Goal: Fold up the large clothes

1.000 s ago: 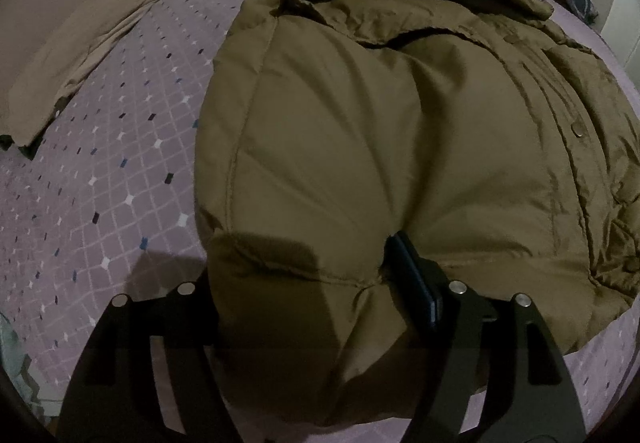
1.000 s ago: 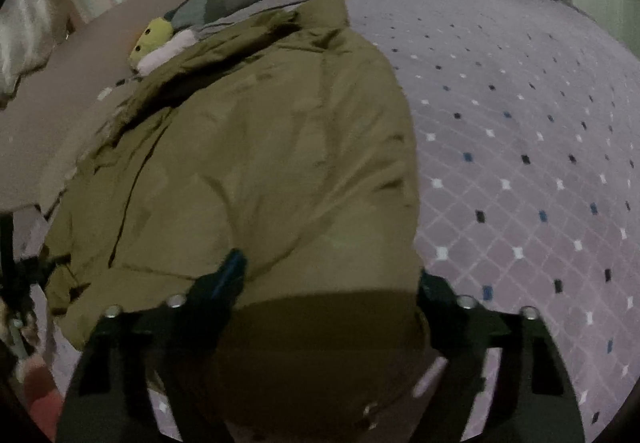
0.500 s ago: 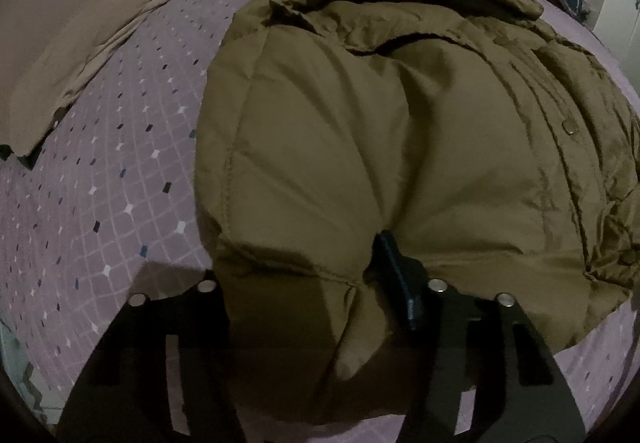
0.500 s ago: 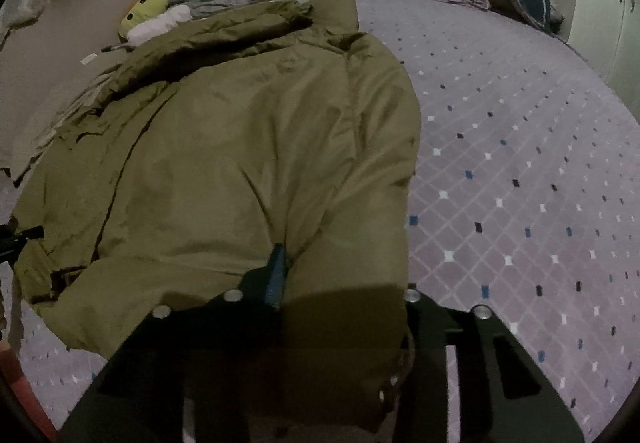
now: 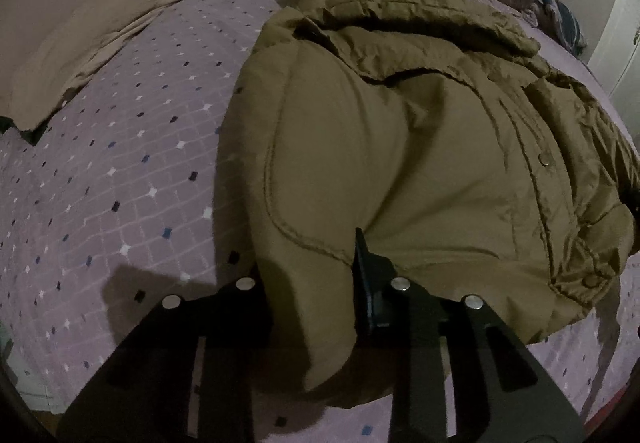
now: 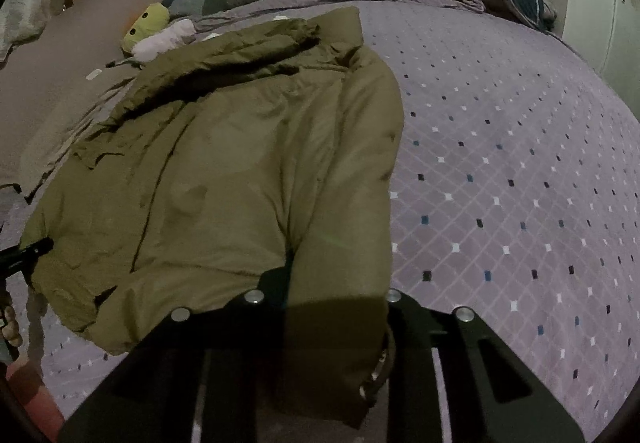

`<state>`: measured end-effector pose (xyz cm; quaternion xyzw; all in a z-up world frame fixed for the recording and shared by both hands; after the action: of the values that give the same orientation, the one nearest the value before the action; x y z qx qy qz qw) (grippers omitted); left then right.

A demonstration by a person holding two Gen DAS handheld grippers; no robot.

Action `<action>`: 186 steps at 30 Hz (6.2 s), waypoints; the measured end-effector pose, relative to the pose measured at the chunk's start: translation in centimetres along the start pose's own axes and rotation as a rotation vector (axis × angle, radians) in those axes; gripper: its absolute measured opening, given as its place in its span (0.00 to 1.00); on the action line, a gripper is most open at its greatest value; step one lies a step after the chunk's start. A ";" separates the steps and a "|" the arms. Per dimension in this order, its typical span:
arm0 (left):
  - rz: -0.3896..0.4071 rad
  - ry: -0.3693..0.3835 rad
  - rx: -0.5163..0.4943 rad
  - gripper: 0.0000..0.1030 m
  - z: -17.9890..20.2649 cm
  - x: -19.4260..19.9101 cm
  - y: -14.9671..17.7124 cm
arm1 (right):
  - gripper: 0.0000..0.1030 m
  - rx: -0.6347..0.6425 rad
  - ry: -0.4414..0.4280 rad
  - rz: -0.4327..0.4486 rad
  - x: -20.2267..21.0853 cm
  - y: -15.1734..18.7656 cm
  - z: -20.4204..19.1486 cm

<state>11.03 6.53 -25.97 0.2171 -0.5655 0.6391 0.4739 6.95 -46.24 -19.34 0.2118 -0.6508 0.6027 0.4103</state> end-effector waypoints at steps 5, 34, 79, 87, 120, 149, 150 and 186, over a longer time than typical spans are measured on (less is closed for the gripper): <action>0.007 -0.003 0.006 0.25 0.4 0.2 -0.3 | 0.22 0.020 -0.012 0.012 1.0 0.7 0.0; 0.113 0.079 -0.086 0.25 3.1 1.5 -10.4 | 0.21 0.035 -0.079 0.145 2.7 -4.9 -0.5; 0.325 0.075 -0.090 0.25 4.4 1.0 -40.9 | 0.21 -0.270 -0.157 0.265 -2.9 -35.6 -0.1; 0.244 0.011 -0.046 0.25 0.5 -6.1 -41.1 | 0.21 -0.247 -0.120 0.173 -9.8 -35.3 -0.7; 0.205 -0.057 0.032 0.97 -0.4 -5.6 -41.5 | 0.82 -0.349 -0.256 0.115 -10.1 -35.6 1.2; 0.068 -0.072 -0.110 0.67 4.5 -14.2 -36.1 | 0.92 -0.063 -0.031 0.100 -15.4 -31.8 -5.1; 0.062 -0.087 -0.107 0.57 4.4 -14.7 -36.4 | 0.92 -0.057 -0.020 0.092 -15.9 -31.8 -5.4; -0.047 -0.267 -0.086 0.26 1.0 -23.9 -45.3 | 0.37 0.004 0.127 -0.099 -26.8 -38.0 -9.3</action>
<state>60.30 -7.01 -21.75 0.2928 -0.6452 0.5684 0.4182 54.21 -50.15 -17.89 0.2059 -0.6107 0.5953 0.4798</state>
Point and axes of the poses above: each gripper's, at about its wrist camera, not at the fingertips, and x roughly against the way its jaws point, z to its right, y to its underside, the point moved 4 cm from there along -x, roughly the way its jaws point, and after that the axes turned 14 degrees about y, right-handed, at the moved point
